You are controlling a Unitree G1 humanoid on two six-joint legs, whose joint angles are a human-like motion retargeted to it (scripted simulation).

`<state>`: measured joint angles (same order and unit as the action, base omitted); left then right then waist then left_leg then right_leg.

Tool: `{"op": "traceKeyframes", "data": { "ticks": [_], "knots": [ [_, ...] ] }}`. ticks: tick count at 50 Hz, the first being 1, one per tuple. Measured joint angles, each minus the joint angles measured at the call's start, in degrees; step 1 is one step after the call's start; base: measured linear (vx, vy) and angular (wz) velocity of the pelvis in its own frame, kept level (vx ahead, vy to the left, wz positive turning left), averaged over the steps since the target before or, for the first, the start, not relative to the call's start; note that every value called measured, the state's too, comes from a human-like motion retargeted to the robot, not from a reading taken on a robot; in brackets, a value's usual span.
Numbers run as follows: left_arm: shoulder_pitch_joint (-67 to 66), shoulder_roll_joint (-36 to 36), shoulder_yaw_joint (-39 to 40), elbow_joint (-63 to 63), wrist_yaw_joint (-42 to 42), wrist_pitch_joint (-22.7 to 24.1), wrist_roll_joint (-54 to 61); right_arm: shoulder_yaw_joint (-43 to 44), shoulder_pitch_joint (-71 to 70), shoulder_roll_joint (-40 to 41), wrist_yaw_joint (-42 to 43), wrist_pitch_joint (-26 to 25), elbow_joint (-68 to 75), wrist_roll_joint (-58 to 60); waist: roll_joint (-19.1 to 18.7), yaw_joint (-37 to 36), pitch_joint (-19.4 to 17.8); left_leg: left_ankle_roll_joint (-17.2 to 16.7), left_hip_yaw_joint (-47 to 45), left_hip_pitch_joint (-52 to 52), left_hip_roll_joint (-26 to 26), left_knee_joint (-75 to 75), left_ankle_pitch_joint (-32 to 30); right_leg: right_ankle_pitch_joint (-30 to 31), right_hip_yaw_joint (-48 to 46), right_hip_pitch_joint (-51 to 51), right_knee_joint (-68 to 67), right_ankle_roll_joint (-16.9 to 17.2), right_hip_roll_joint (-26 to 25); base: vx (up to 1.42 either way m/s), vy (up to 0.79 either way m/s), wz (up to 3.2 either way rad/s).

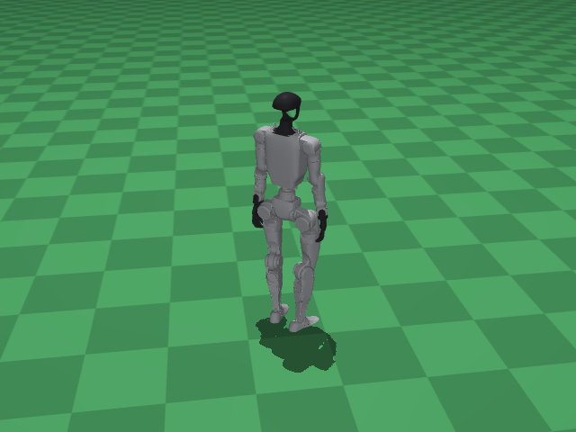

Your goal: In place motions

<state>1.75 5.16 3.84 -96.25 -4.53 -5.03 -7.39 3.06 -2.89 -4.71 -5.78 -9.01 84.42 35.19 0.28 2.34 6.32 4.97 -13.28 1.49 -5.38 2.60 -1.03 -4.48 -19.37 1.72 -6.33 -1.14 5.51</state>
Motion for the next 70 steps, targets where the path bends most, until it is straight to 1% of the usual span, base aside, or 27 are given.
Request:
{"op": "traceKeyframes", "data": {
  "ticks": [5, 6, 9, 13, 16, 22, 26, 28, 30, 31, 33, 34, 35, 37, 38, 40, 42, 45, 49, 53, 55, 57, 58, 60, 63, 67, 70],
  "knots": [
    [-0.6, 0.2, 0.9, -0.9, -0.4, 0.6, 1.4, -2.5, -1.8, 0.8, -1.3, 1.2, -2.2, 6.1, 0.3, 2.6, 0.5, 0.7, -3.6, 0.6, 1.3, -1.6, -0.4, 2.3, -0.2, 3.8, -0.7, -3.1, -0.6, -0.08, -0.08, -0.53],
    [-1.3, 0.4, 1.3, -1.0, -0.7, 0.7, 1.8, -4.0, -2.6, 1.2, -1.4, 1.4, -3.0, 7.5, 0.2, 3.1, 0.3, 0.6, -5.5, 0.8, 2.3, -1.6, -0.2, 1.3, -3.3, 3.9, 0.1, -3.1, -0.4, -0.17, -0.18, -1.72],
    [-3.5, 1.3, 1.2, -1.2, -2.0, 0.4, 2.0, -8.1, -4.0, 2.2, -1.7, 2.7, -5.2, 9.5, 0.2, 4.7, -1.3, -0.1, -11.9, 0.2, 5.3, -1.2, 0.7, -1.6, -14.2, 2.8, 2.4, -1.4, 0.8, -0.23, -0.28, -2.22],
    [-6.5, 3.0, 0.4, -1.2, -3.7, -1.9, -0.2, -13.5, -6.6, 3.1, -3.4, 4.9, -8.4, 10.3, 1.6, 5.0, -3.7, -2.3, -26.1, -2.8, 9.3, -0.1, 3.2, -6.1, -27.4, 1.1, 4.3, 1.8, 1.6, -0.36, -0.3, -3.18],
    [-8.8, 3.0, -0.1, -1.2, -3.8, -4.0, -1.2, -15.5, -8.1, 3.3, -4.5, 5.9, -9.4, 11.3, 1.6, 5.3, -3.6, -4.3, -36.6, -5.4, 11.9, 0.8, 4.5, -7.1, -33.4, 1.2, 3.3, 1.9, 2.2, -0.36, -0.3, -3.43],
    [-9.4, 2.5, 1.0, -1.2, -3.6, -4.7, -1.2, -14.1, -8.2, 2.3, -3.9, 6.4, -10.8, 9.8, -0.6, 8.0, -2.7, -7.6, -48.2, -9.1, 14.9, 2.1, 3.7, -5.2, -31.4, 3.5, -2.4, 0.6, 4.6, -0.34, -0.22, -2.72],
    [-6.8, 4.1, 2.3, -1.2, -1.2, -3.9, -0.5, -9.7, -6.3, 1.3, -1.9, 5.1, -9.2, 5.4, -1.2, 9.9, -1.7, -9.1, -51.4, -11.4, 15.3, 2.3, 1.7, -0.6, -28.2, 3.8, -2.1, -1.0, 5.8, -0.28, -0.29, -1.66],
    [-5.6, 5.4, 3.0, -1.2, 0.0, -3.0, 0.0, -7.2, -5.0, 0.8, -0.3, 3.9, -7.6, 3.3, -0.3, 10.6, -0.5, -10.2, -53.2, -12.9, 14.2, 2.2, 0.8, 4.9, -25.3, 3.7, 0.2, 0.9, 6.1, -0.17, -0.39, -1.27],
    [-5.1, 7.2, 3.3, -1.2, 0.4, -2.0, 0.7, -4.7, -3.1, 0.5, 1.3, 2.8, -5.4, 1.7, 0.1, 11.3, 1.5, -10.8, -54.8, -14.1, 14.4, 2.5, -1.2, 4.0, -23.4, 4.8, 3.0, -1.6, 3.3, -0.03, -0.47, -1.08],
    [-5.1, 8.0, 3.4, -1.2, 0.3, -2.1, 1.0, -3.6, -2.1, 0.3, 1.8, 2.0, -3.8, 1.1, 0.6, 11.4, 3.0, -10.5, -56.0, -14.7, 15.0, 3.4, -3.3, 3.8, -24.7, 4.6, 2.6, -0.7, 4.6, 0.06, -0.56, -0.84],
    [-4.5, 8.6, 3.1, -1.2, 1.0, -2.4, 2.5, -1.1, -0.7, -0.2, 2.7, 0.1, -0.3, -0.7, 1.9, 13.1, 4.3, -8.3, -54.0, -15.2, 17.4, 7.0, -8.0, 3.2, -24.5, 4.2, 1.9, -0.4, 5.9, 0.04, -0.63, -0.24],
    [-4.1, 8.8, 3.0, -0.9, 1.6, -2.3, 3.7, 0.0, 0.0, -0.4, 3.2, -0.7, 0.8, -1.4, 3.6, 13.1, 3.9, -5.9, -53.0, -16.1, 18.1, 9.5, -9.8, 2.5, -21.9, 3.7, 1.3, -0.5, 6.5, 0.01, -0.57, -0.45],
    [-3.8, 8.9, 3.1, -0.5, 2.3, -2.0, 5.2, 1.2, 0.7, -0.6, 3.6, -1.5, 1.5, -2.0, 5.7, 12.4, 3.2, -3.1, -52.4, -17.3, 18.5, 12.2, -11.4, 1.7, -18.4, 2.9, 0.7, -0.5, 7.2, -0.04, -0.57, -0.87],
    [-2.5, 9.4, 2.5, 1.2, 0.9, -0.8, 7.6, 2.7, 1.6, -1.0, 4.2, -0.8, 1.7, -2.8, 9.2, 12.3, 0.1, 2.5, -47.1, -18.6, 20.4, 19.1, -11.6, 1.8, -21.2, -1.1, 0.6, -0.5, 9.4, -0.08, -0.54, -1.07],
    [-1.8, 9.3, 2.0, 2.3, -0.7, -0.5, 8.0, 2.9, 1.8, -1.6, 4.2, -0.2, 1.8, -2.9, 10.1, 11.5, -1.1, 2.7, -44.1, -18.5, 21.4, 22.6, -11.1, 1.3, -18.9, -1.8, 0.5, -1.0, 9.0, -0.06, -0.38, -1.5],
    [-0.1, 7.7, 1.8, 4.3, -2.8, -1.2, 6.5, 3.8, 1.7, -3.3, 4.3, 0.0, 2.5, -2.0, 8.6, 9.3, -2.5, -0.7, -28.6, -11.3, 25.0, 33.4, -8.3, 1.6, -15.4, -2.4, 1.3, -1.6, 6.3, -0.02, -0.28, -1.78],
    [0.9, 5.3, 2.1, 5.7, -1.7, -1.4, 5.3, 4.0, 1.2, -4.9, 5.0, -0.7, 3.6, -0.7, 7.5, 6.5, -3.1, -4.0, -15.6, -4.5, 22.2, 40.4, -5.1, 2.7, -12.5, -2.4, 2.5, -2.2, 4.6, -0.03, -0.11, -1.91],
    [2.3, 1.8, 0.1, 7.2, -0.3, 0.8, 4.7, 3.8, 0.0, -7.1, 6.2, -1.4, 4.6, 0.3, 6.7, 3.6, -3.7, -5.9, -6.4, 0.6, 16.2, 43.4, -0.4, 4.0, -6.2, -1.4, 3.0, -2.1, 4.5, -0.06, 0.01, -1.77],
    [3.3, -1.0, -5.0, 7.9, -1.0, 1.8, 0.1, 3.9, -1.1, -8.7, 5.6, -1.8, 4.0, 1.0, 4.6, 2.3, -3.3, -7.0, -5.0, 4.2, 11.3, 38.9, 8.5, 5.5, -0.7, 0.1, 4.2, -2.1, 3.3, 0.07, 0.02, -1.24],
    [4.1, -2.5, -7.8, 6.4, -0.5, 1.6, -2.3, 3.5, -1.6, -7.0, 4.1, -2.0, 1.5, 0.7, 0.5, 3.6, -4.2, -11.3, -6.0, 3.0, 7.3, 20.1, 6.9, 6.0, 2.3, -0.4, 5.2, -2.7, -1.7, 0.1, 0.0, -0.87],
    [4.0, -3.0, -8.6, 5.4, -0.8, 1.5, -2.6, 3.3, -1.3, -5.8, 3.1, -1.5, 0.5, 0.0, -0.8, 4.3, -4.4, -6.7, -2.7, 1.7, 3.1, 11.4, 5.0, 5.6, 3.7, -1.0, 5.0, -2.8, -3.3, 0.22, 0.03, -0.55],
    [3.6, -3.5, -8.7, 4.6, -1.2, 1.2, -2.9, 3.0, -1.0, -4.9, 1.7, -1.1, 0.2, 0.6, -2.8, 7.5, -3.2, -11.6, -12.3, -1.8, 9.3, 9.0, 5.3, 4.8, 2.7, -0.2, 4.3, -2.6, -4.6, 0.25, 0.04, -0.07],
    [3.6, -3.7, -8.1, 4.2, -1.5, 1.1, -3.0, 2.5, -0.8, -4.4, 1.3, -1.2, 0.0, 1.3, -2.7, 7.8, -2.9, -11.0, -7.1, 0.2, 6.1, 10.2, 5.6, 4.8, 4.0, 0.1, 4.1, -2.5, -4.2, 0.21, 0.02, -0.43],
    [4.0, -3.4, -7.1, 3.6, -1.9, 0.9, -3.1, 1.7, -0.8, -3.0, 2.0, -1.7, 0.0, 1.3, -2.7, 9.5, -2.8, -11.8, -11.3, -0.5, 7.7, 10.2, 5.9, 4.5, 4.5, 0.8, 3.3, -2.0, -3.8, 0.09, 0.0, -0.34],
    [4.3, -2.5, -7.4, 3.6, -2.0, 0.9, -2.8, 1.0, -1.0, -2.5, 3.0, -1.5, 1.1, -0.1, -2.8, 8.6, -3.6, -10.6, -13.2, -2.3, 6.7, 7.0, 5.6, 4.4, 6.1, 1.3, 2.5, -2.0, -4.4, 0.07, 0.01, -0.5],
    [3.8, -1.5, -6.2, 3.4, -1.6, 0.5, -3.1, 0.6, 0.2, -2.3, 2.5, -1.9, 2.1, 0.9, -2.5, 6.0, -1.9, -10.6, -16.0, -2.1, 6.2, 5.8, 5.8, 3.9, 8.8, 3.1, 1.2, -1.9, -4.7, 0.19, -0.01, -0.56],
    [3.4, -0.7, -5.0, 3.2, -1.2, 0.3, -1.6, 0.6, 0.8, -2.4, 3.0, -2.1, 2.5, 1.2, -2.5, 6.8, -1.6, -10.6, -14.6, -1.3, 6.2, 5.7, 5.6, 3.4, 7.8, 3.3, 0.6, -1.1, -4.4, 0.11, -0.03, 0.29]
  ]
}}
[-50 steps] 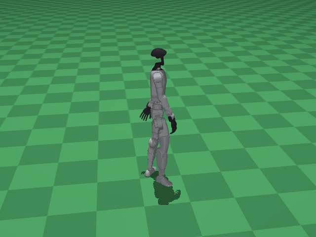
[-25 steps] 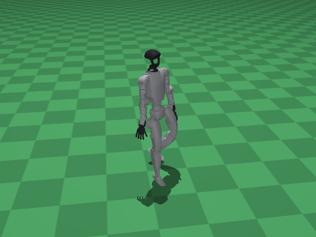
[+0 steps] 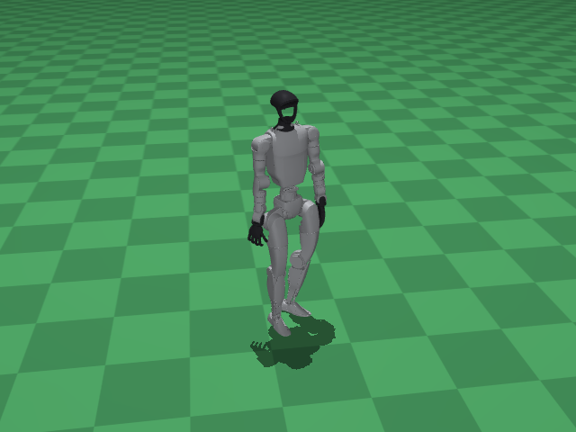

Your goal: In place motions

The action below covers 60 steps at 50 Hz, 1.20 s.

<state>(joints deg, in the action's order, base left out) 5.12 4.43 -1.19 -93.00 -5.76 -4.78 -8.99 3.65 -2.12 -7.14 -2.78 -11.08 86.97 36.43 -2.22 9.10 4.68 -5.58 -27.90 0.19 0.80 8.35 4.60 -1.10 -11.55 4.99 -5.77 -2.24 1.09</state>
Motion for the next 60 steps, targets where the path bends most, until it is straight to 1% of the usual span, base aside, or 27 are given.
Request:
{"op": "traceKeyframes", "data": {
  "ticks": [7, 10, 14, 15, 16, 17, 20, 21, 23, 25, 27, 28, 30, 33, 35, 37, 40, 42, 43, 44, 47, 48, 50, 52, 55, 58, 60],
  "knots": [
    [0.4, 1.6, 3.7, 0.0, -1.6, -0.9, 2.4, 1.3, 0.5, -0.4, 0.9, -0.2, 0.5, -2.8, 0.4, 0.3, 0.1, -0.4, 4.6, 2.7, 0.2, 0.5, -1.2, -1.7, -1.1, 0.8, -3.0, 0.3, 0.1, 0.03, -0.06, 0.55],
    [0.1, 2.0, 3.6, 0.8, -1.5, -0.7, 2.6, 2.2, 0.8, -0.4, 0.9, 0.0, 0.3, -4.2, 0.7, -0.2, 0.0, -0.7, 7.6, 3.7, 0.0, 0.6, -2.1, -1.9, 4.0, 1.7, -4.5, 0.0, -0.6, 0.04, -0.11, 0.91],
    [0.2, 1.8, 3.2, 1.8, -1.4, -0.5, 2.7, 2.5, 0.9, -0.8, 1.1, 0.3, -0.8, -5.2, 0.6, -0.7, -1.3, -1.0, 13.9, 5.8, -0.5, 1.5, -3.6, -1.8, 18.3, 2.4, -5.9, 0.9, -2.4, -0.04, -0.09, 1.38],
    [0.4, 1.8, 3.0, 1.9, -1.4, -0.5, 2.8, 2.5, 0.8, -1.0, 1.2, 0.4, -1.0, -5.3, 0.4, -0.5, -1.8, -1.1, 16.0, 6.5, -0.7, 1.9, -4.0, -1.9, 20.2, 2.2, -5.9, 1.6, -2.2, -0.09, -0.1, 1.75],
    [0.8, 1.7, 2.8, 2.1, -1.6, -0.5, 2.8, 2.5, 0.6, -1.2, 1.2, 0.5, -1.2, -5.3, 0.3, -0.6, -2.4, -1.2, 17.9, 7.4, -0.9, 2.4, -4.5, -2.8, 19.2, 1.9, -6.0, 2.2, -1.6, -0.14, -0.09, 1.75],
    [1.1, 1.7, 2.7, 2.3, -1.8, -0.6, 2.8, 2.5, 0.4, -1.4, 1.2, 0.5, -1.4, -5.3, 0.1, -0.9, -3.1, -1.2, 19.7, 8.1, -1.2, 2.7, -5.0, -3.5, 17.7, 1.6, -5.9, 2.2, -1.1, -0.2, -0.08, 1.59],
    [2.7, 1.9, 1.9, 3.8, -2.5, -0.5, 2.3, 3.0, -0.3, -1.7, 1.0, 0.5, -2.0, -5.3, 0.6, -4.2, -5.8, -0.7, 24.2, 9.0, -3.5, 1.8, -8.1, -4.2, 10.9, -0.2, -3.5, -1.1, -0.4, -0.24, -0.1, 1.43],
    [3.3, 1.9, 1.5, 4.4, -2.7, -0.5, 2.3, 3.2, -0.5, -1.7, 1.0, 0.4, -2.1, -5.4, 1.0, -6.6, -6.5, -0.8, 24.2, 9.2, -3.8, 0.9, -9.5, -4.4, 9.9, -0.4, -3.2, -1.5, -0.4, -0.27, -0.12, 1.25],
    [4.2, 1.8, 0.4, 5.4, -2.5, -0.3, 2.3, 3.7, -0.6, -1.8, 0.6, 0.4, -2.4, -5.3, 1.1, -9.8, -7.2, -1.2, 25.6, 9.7, -4.3, -0.9, -11.5, -4.7, 6.1, -0.5, -2.7, -0.9, 1.2, -0.24, -0.11, 1.73],
    [4.2, 1.1, -0.8, 6.0, -1.7, 0.1, 2.8, 4.2, 0.1, -2.1, 0.3, 0.4, -3.0, -4.3, 1.5, -11.2, -6.7, 1.0, 23.8, 10.3, -4.3, -2.4, -11.5, -5.1, 0.5, -1.2, -1.6, -0.4, 3.3, -0.11, -0.05, 2.53],
    [3.6, 0.4, -1.8, 6.0, -1.3, 0.8, 3.5, 4.4, 1.2, -2.5, 0.2, 0.5, -3.9, -2.5, 2.4, -12.6, -5.5, 2.1, 6.9, 10.2, -0.5, -2.5, -9.6, -5.6, -4.9, -1.9, -0.4, -0.4, 4.8, -0.03, 0.0, 2.69],
    [3.5, 0.1, -2.1, 5.8, -1.3, 0.9, 3.8, 4.5, 1.6, -2.6, 0.3, 0.5, -4.3, -1.7, 2.7, -12.1, -4.8, 2.1, -1.5, 9.8, 1.1, -2.5, -8.9, -5.9, -8.6, -2.3, 0.2, -0.3, 5.7, -0.03, 0.03, 3.3],
    [3.2, -0.2, -2.4, 5.4, -1.7, 0.9, 4.0, 4.6, 2.2, -2.8, 0.8, 0.4, -4.9, -0.7, 3.2, -9.3, -3.7, 3.8, -14.4, 7.7, 2.2, -3.3, -7.3, -6.4, -17.5, -3.8, 1.5, 0.3, 7.2, -0.03, 0.06, 3.86],
    [2.5, 0.0, -2.2, 4.8, -2.2, 0.8, 3.3, 4.4, 2.3, -3.1, 1.0, 0.7, -4.5, -1.0, 3.7, -6.0, -2.6, 7.0, -24.7, 4.8, 3.3, -2.6, -6.0, -7.0, -29.1, -6.0, 2.2, 2.0, 9.0, -0.01, 0.05, 3.52],
    [1.9, 0.3, -1.7, 4.2, -2.4, 0.8, 2.9, 4.7, 2.3, -3.3, 0.3, 0.9, -4.1, -1.1, 4.9, -6.1, -1.8, 9.5, -28.1, 4.0, 4.2, -0.7, -5.6, -7.6, -32.6, -6.5, 2.2, 3.0, 10.4, 0.09, 0.07, 2.62],
    [0.9, 0.8, -0.8, 3.3, -2.2, 0.7, 3.1, 5.0, 2.6, -3.4, -0.1, 0.7, -4.2, -0.5, 6.3, -7.4, -1.2, 11.2, -28.1, 3.8, 4.4, 1.5, -5.2, -8.2, -35.0, -7.0, 2.3, 3.8, 11.5, 0.21, 0.11, 2.03],
    [0.0, 1.4, 0.6, 1.1, -1.9, 0.3, 4.2, 5.4, 3.0, -3.7, 0.6, 0.7, -4.6, 0.1, 6.7, -8.3, -0.8, 11.4, -27.1, 2.9, 3.5, 1.4, -5.7, -8.8, -40.4, -8.9, 3.6, 4.9, 10.8, 0.21, 0.2, 1.98],
    [-0.2, 1.8, 1.9, -1.3, -1.2, -0.4, 4.9, 5.9, 3.2, -4.0, 0.8, 0.7, -4.7, 0.6, 5.8, -8.6, -0.2, 10.1, -25.3, 2.0, 2.2, -0.8, -7.7, -9.0, -44.5, -10.4, 5.1, 5.7, 8.7, 0.24, 0.27, 2.01],
    [-0.5, 1.9, 2.7, -2.7, -0.6, -0.7, 5.2, 6.3, 3.5, -4.2, 0.8, 0.7, -4.8, 0.9, 5.0, -8.9, 0.3, 7.5, -23.9, 1.6, 1.6, -2.4, -7.4, -9.2, -46.1, -11.0, 5.7, 6.2, 7.2, 0.28, 0.23, 1.81],
    [-1.0, 2.0, 3.4, -3.6, -0.2, -0.9, 5.5, 6.5, 3.8, -4.4, 0.7, 0.8, -4.8, 1.1, 4.7, -9.4, 0.8, 7.8, -22.7, 1.7, 0.4, -4.0, -7.2, -9.2, -47.2, -11.6, 6.0, 6.8, 6.6, 0.3, 0.19, 1.55],
    [-3.6, 2.1, 5.7, -4.4, -0.1, -1.7, 5.5, 6.6, 4.2, -4.7, 0.5, 0.2, -5.2, 1.1, 4.4, -10.3, 1.9, 11.7, -16.9, 2.8, -3.9, -8.9, -7.7, -8.7, -49.9, -12.7, 5.6, 8.2, 6.4, 0.42, 0.26, 1.08],
    [-4.5, 2.2, 6.5, -4.4, -0.5, -2.0, 5.2, 6.7, 4.0, -4.6, 0.8, -0.1, -5.3, 0.9, 4.3, -10.2, 2.2, 11.5, -17.8, 3.0, -4.0, -9.2, -8.0, -8.3, -50.7, -12.9, 5.0, 8.4, 6.7, 0.39, 0.24, 0.97],
    [-5.9, 2.3, 7.5, -4.4, -0.6, -2.5, 4.7, 7.2, 3.7, -4.0, 2.1, -0.5, -5.5, -0.6, 3.9, -10.3, 2.3, 12.3, -14.3, 3.9, -4.2, -9.1, -7.8, -6.9, -51.9, -13.5, 3.2, 8.5, 7.1, 0.38, 0.23, 0.96],
    [-6.9, 2.4, 7.7, -4.4, 0.0, -2.8, 4.5, 7.5, 3.3, -3.4, 2.8, 0.0, -5.6, -3.5, 2.9, -9.9, 1.7, 12.7, -11.9, 4.4, -3.0, -7.3, -6.9, -4.3, -52.6, -14.4, -0.4, 7.5, 7.9, 0.39, 0.21, 1.11],
    [-7.1, 2.6, 7.8, -4.4, 0.1, -3.3, 4.0, 7.1, 2.8, -2.6, 1.3, 0.4, -6.7, -6.4, -0.9, -9.8, -1.3, 13.1, -8.7, 2.9, 1.1, -5.6, -5.9, 0.8, -49.6, -14.7, -13.2, 2.6, 10.6, 0.32, 0.17, 0.92],
    [-6.6, 2.6, 8.2, -4.4, -0.8, -3.4, 3.5, 5.8, 1.6, -2.4, 0.9, 0.3, -7.8, -5.9, -1.3, -12.1, -2.7, 13.3, -8.6, 1.3, 1.3, -6.0, -5.5, 2.6, -35.2, -6.8, -33.0, -3.9, 17.5, 0.32, 0.19, 0.2],
    [-6.3, 2.7, 8.6, -4.4, -0.8, -3.6, 3.6, 4.8, 1.2, -1.9, 0.9, 0.4, -8.0, -5.1, -0.8, -12.3, -2.1, 13.8, -7.6, 1.8, 0.5, -6.8, -5.9, 2.1, -27.4, -1.8, -38.9, -3.4, 18.2, 0.27, 0.13, 0.53]
  ]
}}
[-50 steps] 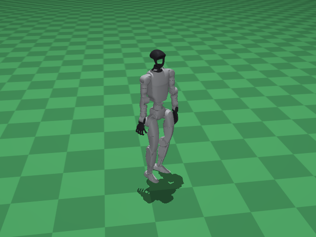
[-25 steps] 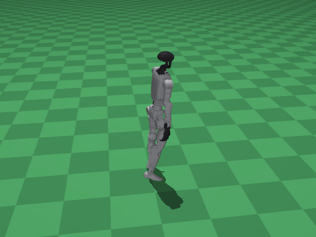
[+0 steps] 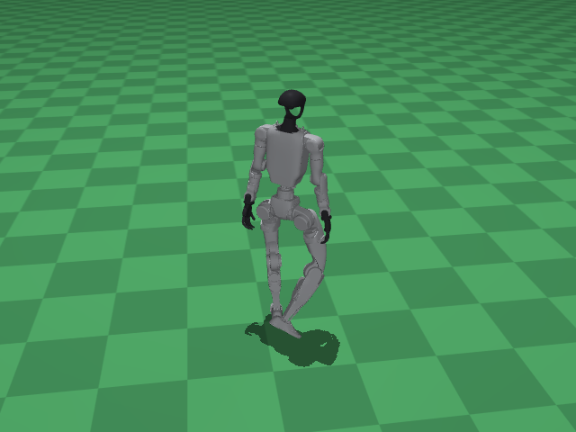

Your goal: In place motions

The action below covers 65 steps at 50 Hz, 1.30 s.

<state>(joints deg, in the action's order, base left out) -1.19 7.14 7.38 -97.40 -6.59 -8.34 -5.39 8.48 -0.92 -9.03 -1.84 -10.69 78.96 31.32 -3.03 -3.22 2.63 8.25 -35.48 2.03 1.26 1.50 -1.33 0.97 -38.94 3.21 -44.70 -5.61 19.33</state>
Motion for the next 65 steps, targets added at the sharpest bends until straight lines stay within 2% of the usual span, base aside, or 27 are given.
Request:
{"op": "traceKeyframes", "data": {
  "ticks": [3, 6, 11, 12, 13, 14, 15, 17, 20, 22, 25, 27, 32, 37, 45, 47, 50, 52, 55, 57, 58, 62, 63, 65],
  "knots": [
    [0.9, -0.2, 0.4, 0.0, 1.0, 0.3, 0.8, -1.7, 0.1, 1.3, -0.4, 0.4, -0.4, 0.4, 0.1, 2.8, 1.3, 0.5, 5.3, 2.2, -0.1, 0.1, -0.9, -1.9, 11.0, 6.0, 0.3, 4.3, -6.0, 0.23, -0.02, 1.49],
    [3.1, -0.2, -0.3, 0.0, 0.5, 1.6, 1.6, -3.7, 0.2, 2.3, -0.8, 0.9, -1.1, 0.5, 0.4, 4.8, 0.5, 0.4, 10.4, 3.2, 0.3, 1.0, -1.3, -5.5, 14.0, 7.1, 7.0, 5.4, -9.9, 0.14, -0.15, 1.48],
    [6.5, 0.3, -2.6, 3.6, -1.0, 2.6, 0.2, -7.2, 0.4, 3.3, -0.9, 1.2, -0.5, 2.5, 5.6, 4.6, -1.7, 0.5, 15.1, 1.7, -4.2, 0.6, -1.9, -8.0, 20.8, 6.3, 29.5, 7.6, -13.0, 0.16, -0.18, 1.02],
    [6.8, 0.4, -3.1, 4.4, -0.9, 2.8, 0.0, -7.7, 0.6, 3.4, -1.0, 1.2, -0.2, 3.0, 6.7, 4.4, -2.0, 0.5, 15.9, 1.0, -5.2, 0.5, -1.9, -6.5, 21.9, 5.8, 33.8, 6.7, -13.4, 0.21, -0.18, 0.9],
    [7.2, 0.7, -3.7, 5.0, -0.8, 2.9, -0.2, -7.9, 0.7, 3.6, -1.2, 1.2, 0.3, 3.7, 7.3, 3.9, -2.2, 0.3, 16.8, 0.3, -5.6, 0.3, -1.8, -2.2, 22.0, 5.1, 37.0, 2.8, -13.9, 0.21, -0.14, 0.4],
    [7.7, 0.8, -4.3, 5.2, -0.8, 3.0, -0.3, -7.9, 0.8, 3.6, -1.5, 1.2, 0.8, 4.6, 8.4, 1.8, -2.2, 0.1, 16.1, -0.2, -6.2, 0.2, -1.6, -1.7, 23.2, 4.9, 37.2, 2.9, -13.3, 0.2, -0.1, -0.29],
    [8.2, 0.9, -4.8, 5.3, -0.9, 3.0, -0.3, -7.8, 1.0, 3.5, -1.8, 1.2, 1.4, 5.6, 9.8, -1.0, -2.0, -0.2, 14.7, -0.6, -6.9, 0.2, -1.3, -3.0, 25.1, 4.9, 35.9, 5.1, -12.2, 0.17, -0.13, 0.55],
    [9.4, 0.1, -5.6, 5.2, -0.1, 2.8, -0.4, -5.8, 0.7, 3.5, -2.3, 0.8, 2.3, 7.3, 8.5, 1.5, -2.8, -0.3, 20.9, -0.1, -6.0, 1.7, -1.8, -2.2, 18.0, 2.7, 37.5, 6.1, -12.1, 0.06, -0.21, 1.51],
    [10.6, -1.4, -4.9, 4.7, 1.7, 3.4, 1.7, -5.2, -0.3, 2.9, -1.8, 0.5, 2.5, 7.4, 8.9, -1.8, -3.6, -0.7, 19.8, -0.4, -5.6, 1.9, -1.4, -2.1, 15.4, 0.8, 39.4, 6.0, -11.8, -0.05, -0.17, 0.06],
    [9.8, -2.0, -5.3, 4.3, 0.0, 4.4, 3.2, -4.6, -0.3, 2.3, -1.2, 0.7, 2.0, 6.8, 8.4, -0.6, -2.9, -0.8, 21.4, -0.8, -5.7, 1.7, -1.4, -2.2, 14.3, -0.7, 41.3, 5.5, -13.2, 0.12, -0.1, 0.63],
    [7.9, -2.7, -5.6, 3.6, -1.8, 3.9, 1.0, -3.8, 0.4, 1.8, -0.9, 0.7, 1.7, 5.7, 7.5, 3.3, 0.1, -1.4, 24.5, -0.1, -5.7, 1.7, -1.6, -1.8, 11.7, -2.0, 43.9, 5.6, -13.7, 0.19, -0.05, 0.82],
    [7.0, -2.4, -5.8, 3.0, -0.5, 4.0, -0.8, -3.4, 0.3, 1.8, -1.0, 0.7, 2.0, 3.6, 7.2, 4.2, 1.4, -1.7, 24.9, 0.2, -5.6, 1.6, -1.6, -2.1, 11.8, -2.1, 44.7, 5.0, -14.7, 0.03, -0.08, 0.22],
    [6.5, -1.3, -7.0, 0.0, 1.3, 3.5, -2.7, -2.2, -0.5, 2.4, -2.1, 1.1, 1.7, 0.1, 7.3, 3.0, 1.6, -2.7, 23.8, -0.3, -4.8, 1.7, -1.3, -2.9, 12.7, -1.6, 43.7, 4.5, -15.1, -0.02, -0.13, -0.19],
    [4.9, -0.9, -5.6, 0.0, 0.9, 2.2, -1.1, -3.4, -0.3, 2.6, -2.1, 1.8, 0.4, 1.8, 6.6, 4.6, 1.9, -3.5, 24.2, -0.3, -4.0, 2.4, -0.7, -3.5, 13.3, -1.8, 43.6, 4.0, -16.0, -0.03, -0.1, 0.02],
    [5.8, -1.3, -4.9, 0.0, 1.4, 3.3, 0.7, -3.2, 1.0, 2.4, -1.2, 1.5, 2.3, 3.8, 7.2, 4.4, 1.7, -5.7, 23.4, 2.1, -2.3, 10.3, 1.7, -3.9, 16.4, -0.3, 41.8, 4.5, -14.8, -0.03, -0.05, -0.17],
    [6.3, -1.7, -4.9, 0.5, 1.9, 3.7, 1.6, -2.8, 1.1, 2.2, -1.2, 1.3, 2.7, 3.8, 7.6, 4.3, 1.3, -5.0, 24.9, 3.4, -2.5, 13.6, 1.3, -3.6, 17.5, 0.2, 41.2, 4.8, -13.8, -0.07, 0.02, -0.45],
    [6.9, -2.8, -4.9, 2.1, 3.6, 4.8, 3.5, -2.5, 1.5, 1.8, -1.1, 1.2, 2.5, 4.2, 8.1, 2.9, 0.2, -3.9, 32.4, 5.7, -4.3, 17.8, 0.4, -2.9, 21.0, 1.5, 40.0, 5.3, -12.5, -0.06, 0.06, -1.13],
    [6.7, -3.4, -4.5, 3.9, 4.5, 5.2, 4.5, -2.7, 1.5, 1.6, -1.1, 1.4, 2.1, 5.1, 7.7, 0.1, -0.9, -7.2, 39.9, 5.5, -6.0, 16.4, -0.5, -2.1, 25.3, 2.6, 39.0, 5.2, -13.4, -0.03, 0.08, -2.26],
    [6.7, -4.1, -4.5, 6.9, 4.3, 6.0, 5.6, -2.8, 0.9, 1.4, -1.0, 2.2, 1.8, 7.0, 6.7, -5.2, -3.4, -13.8, 51.5, 3.3, -8.5, 11.6, -2.3, -0.5, 33.6, 4.4, 37.3, 4.5, -16.5, -0.08, 0.08, -2.99],
    [6.7, -4.3, -4.9, 8.8, 4.3, 6.5, 5.6, -3.0, 0.0, 1.3, -0.5, 2.5, 2.0, 7.7, 6.4, -7.3, -4.6, -18.1, 53.7, 1.8, -8.8, 8.7, -4.2, 1.4, 39.1, 5.6, 36.9, 4.0, -18.8, -0.15, 0.08, -2.6],
    [6.7, -4.3, -5.3, 9.4, 4.4, 6.8, 5.6, -3.0, -0.2, 1.2, -0.3, 2.6, 2.0, 7.8, 6.5, -7.1, -5.0, -18.6, 53.5, 1.5, -8.8, 8.2, -4.7, 2.2, 40.8, 5.9, 37.1, 4.0, -19.1, -0.18, 0.06, -1.76],
    [8.2, -3.7, -7.8, 10.8, 4.6, 7.4, 6.3, -2.9, -2.0, 0.7, -1.2, 3.4, 0.3, 8.8, 6.9, -0.3, -7.5, -11.4, 38.7, -0.6, -7.2, 5.9, -2.7, 6.0, 46.2, 7.2, 38.7, 4.7, -19.7, -0.28, 0.04, -1.32],
    [8.5, -3.5, -8.1, 10.6, 4.4, 7.4, 6.4, -3.1, -2.3, 0.6, -1.4, 3.6, -0.2, 8.9, 6.4, 0.7, -8.0, -11.2, 36.3, -1.3, -6.2, 5.1, -2.6, 6.7, 47.4, 7.6, 38.9, 4.4, -20.6, -0.3, 0.08, -1.96],
    [9.2, -2.4, -10.2, 9.9, 3.2, 7.1, 7.2, -4.6, -2.8, 0.7, -0.5, 3.8, -1.1, 8.1, 5.9, 3.4, -8.9, -10.8, 33.5, -1.5, -5.2, 4.5, -2.4, 5.9, 44.8, 9.0, 39.2, 1.3, -20.8, -0.38, 0.09, -2.74]
  ]
}}
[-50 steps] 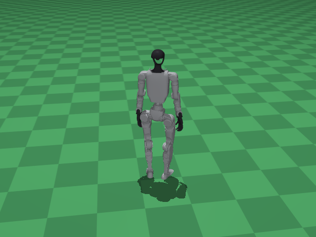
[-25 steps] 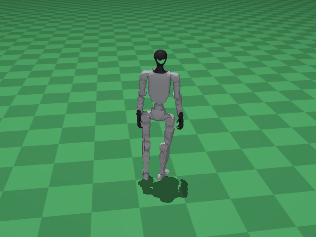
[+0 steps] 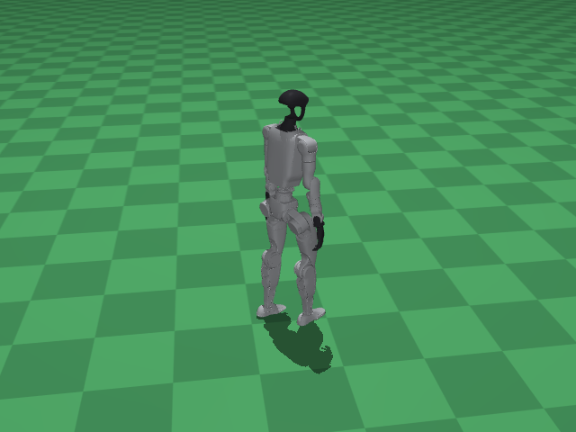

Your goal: In place motions

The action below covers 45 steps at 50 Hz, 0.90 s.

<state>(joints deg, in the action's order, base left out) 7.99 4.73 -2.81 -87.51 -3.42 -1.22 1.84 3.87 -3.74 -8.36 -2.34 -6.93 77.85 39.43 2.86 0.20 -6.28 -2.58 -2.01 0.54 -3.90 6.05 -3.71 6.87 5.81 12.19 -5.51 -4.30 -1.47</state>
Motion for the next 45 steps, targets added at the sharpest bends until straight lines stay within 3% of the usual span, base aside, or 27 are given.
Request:
{"op": "traceKeyframes", "data": {
  "ticks": [2, 5, 10, 11, 14, 17, 20, 22, 23, 25, 27, 30, 32, 35, 37, 42, 45],
  "knots": [
    [0.5, 1.6, -3.0, -0.3, -1.4, -0.7, 0.5, -0.9, -0.7, 0.2, 1.2, 0.0, 0.3, -1.7, -0.8, 3.4, -0.1, 0.4, -6.2, -0.4, 2.4, -0.7, 0.7, -3.7, -9.6, 1.2, 0.8, -2.9, 1.6, -0.59, 0.07, -2.71],
    [0.2, 3.4, -4.4, 0.2, -0.9, -1.8, -1.9, -0.3, -1.5, 0.9, -0.7, -0.2, 1.0, -3.1, -1.7, 5.4, 0.2, 1.1, -14.3, -0.9, 4.8, -1.4, 1.9, -10.1, -25.4, 1.6, 2.8, -4.4, 3.8, -0.58, 0.01, -3.37],
    [-2.5, 1.6, -5.4, -0.1, 0.6, -1.0, -1.3, 1.7, -2.2, 1.1, -4.1, -1.2, -0.9, -4.6, -3.0, 7.6, 1.6, 0.2, -34.8, -3.1, 9.4, -1.5, 5.1, -19.1, -54.2, -0.3, 5.3, 0.6, 5.9, -0.55, 0.01, -4.08],
    [-2.6, 1.2, -5.2, -0.3, 0.4, -1.0, -1.0, 1.7, -2.6, 1.0, -4.0, -0.9, -1.3, -5.1, -3.1, 8.6, 1.8, -0.2, -38.2, -3.7, 9.7, -1.6, 5.6, -19.5, -58.2, -0.7, 5.3, 0.1, 5.9, -0.74, -0.05, -3.63],
    [-1.5, -0.5, -3.8, -1.3, -0.1, -1.3, -1.3, 1.8, -5.2, 0.9, -4.7, -0.4, -2.8, -6.9, -4.4, 13.9, 2.0, -2.0, -51.4, -5.8, 10.3, -2.3, 7.2, -20.5, -63.2, -0.6, 1.9, -1.6, 5.7, -0.81, 0.1, -4.05],
    [0.4, -1.4, -3.1, -1.9, 0.4, -1.7, -3.2, 2.3, -7.4, 0.6, -5.3, -0.6, -3.5, -7.7, -6.9, 18.0, 1.9, -3.6, -58.0, -6.8, 10.4, -2.9, 7.8, -20.8, -62.4, -0.3, -2.6, -3.0, 5.9, -0.62, 0.12, -3.37],
    [1.8, -1.8, -2.9, -2.1, 1.5, -2.1, -6.3, 4.0, -8.4, 0.4, -4.6, -1.3, -3.3, -9.3, -9.5, 21.7, 2.9, -6.6, -65.2, -8.5, 9.9, -3.1, 8.0, -21.0, -67.7, -2.7, -2.8, 0.8, 5.6, -0.15, 0.26, -3.49],
    [1.8, -1.9, -1.9, -2.0, 2.2, -2.3, -8.3, 5.1, -7.9, 0.4, -3.6, -2.0, -2.3, -10.9, -10.8, 22.5, 4.6, -8.6, -69.4, -10.2, 9.4, -3.1, 7.2, -17.5, -74.5, -4.0, -1.1, 1.7, 4.9, 0.07, -0.06, -3.37],
    [1.5, -1.8, -0.9, -1.8, 2.6, -2.3, -9.2, 5.3, -7.4, 0.4, -3.1, -2.4, -1.5, -12.0, -10.8, 21.0, 5.8, -9.2, -72.3, -11.5, 8.6, -3.0, 6.8, -16.0, -74.3, -3.8, -1.3, 1.2, 4.5, 0.28, -0.15, -3.77],
    [-0.7, -1.8, 0.1, -0.8, 3.4, -2.0, -10.3, 5.7, -5.6, 0.5, -1.9, -3.2, 0.5, -14.4, -10.5, 19.8, 7.9, -9.7, -71.5, -14.0, 8.2, -1.3, 4.7, -16.2, -60.2, -0.1, -2.8, -1.7, 3.5, 0.47, -0.23, -3.46],
    [-3.1, -1.7, -0.1, 0.1, 3.6, -1.5, -9.6, 6.0, -3.8, 0.6, -1.4, -4.2, 2.9, -15.5, -8.4, 17.4, 9.7, -8.2, -69.1, -16.6, 6.6, 1.8, 1.1, -17.1, -54.1, -0.1, -4.1, -2.3, 4.0, 0.47, -0.32, -2.74],
    [-4.3, -1.2, 0.0, -1.7, 3.7, -1.5, -8.2, 8.0, -1.8, 0.7, -2.0, -5.9, 6.0, -14.1, -3.6, 16.5, 11.6, 0.1, -63.1, -19.3, 6.5, 11.1, -4.4, -17.2, -49.7, -1.5, -5.3, -1.5, 8.8, 0.35, -0.22, -2.0],
    [-4.2, -1.1, 0.6, -3.4, 4.2, -2.5, -7.4, 8.8, -0.3, 0.8, -1.9, -5.8, 7.1, -13.2, 0.8, 13.8, 11.6, 5.7, -56.7, -18.6, 7.5, 21.5, -4.2, -17.0, -44.7, -2.7, -5.9, -1.4, 11.8, 0.36, -0.25, -2.48],
    [-4.8, -0.8, -0.3, -4.4, 2.5, -2.2, -5.0, 8.7, 1.1, 1.1, -1.4, -5.8, 8.5, -12.2, 3.4, 7.8, 10.0, 1.1, -38.0, -9.1, 8.1, 37.7, 0.6, -14.6, -38.2, -5.3, -3.7, -1.9, 11.2, 0.31, -0.19, -2.87],
    [-4.1, -0.7, -0.4, -3.8, 1.5, -2.2, -4.0, 8.6, 0.5, 1.1, -1.4, -6.2, 8.6, -11.1, 3.8, 6.5, 8.6, -0.4, -32.5, -4.1, 7.5, 43.5, 4.6, -13.3, -34.5, -5.8, -3.0, -1.9, 10.7, 0.12, -0.13, -2.1],
    [-2.6, -0.7, 0.8, -1.6, 1.4, -1.9, -4.2, 6.5, -0.7, 0.8, -2.8, -5.2, 7.3, -9.7, 3.4, 8.5, 7.0, 2.4, -29.2, 2.5, 10.5, 43.5, 12.1, -10.6, -29.6, -6.5, -1.4, -1.2, 10.8, 0.1, 0.0, -1.39],
    [-2.8, -1.5, 0.4, -0.4, 1.8, -1.6, -4.4, 6.3, -0.8, 0.5, -3.0, -5.0, 6.4, -8.6, 1.9, 9.0, 7.1, 0.5, -23.2, 7.0, 7.9, 36.5, 15.0, -9.2, -25.6, -6.4, -0.2, -0.9, 9.6, 0.16, 0.09, -1.29]
  ]
}}
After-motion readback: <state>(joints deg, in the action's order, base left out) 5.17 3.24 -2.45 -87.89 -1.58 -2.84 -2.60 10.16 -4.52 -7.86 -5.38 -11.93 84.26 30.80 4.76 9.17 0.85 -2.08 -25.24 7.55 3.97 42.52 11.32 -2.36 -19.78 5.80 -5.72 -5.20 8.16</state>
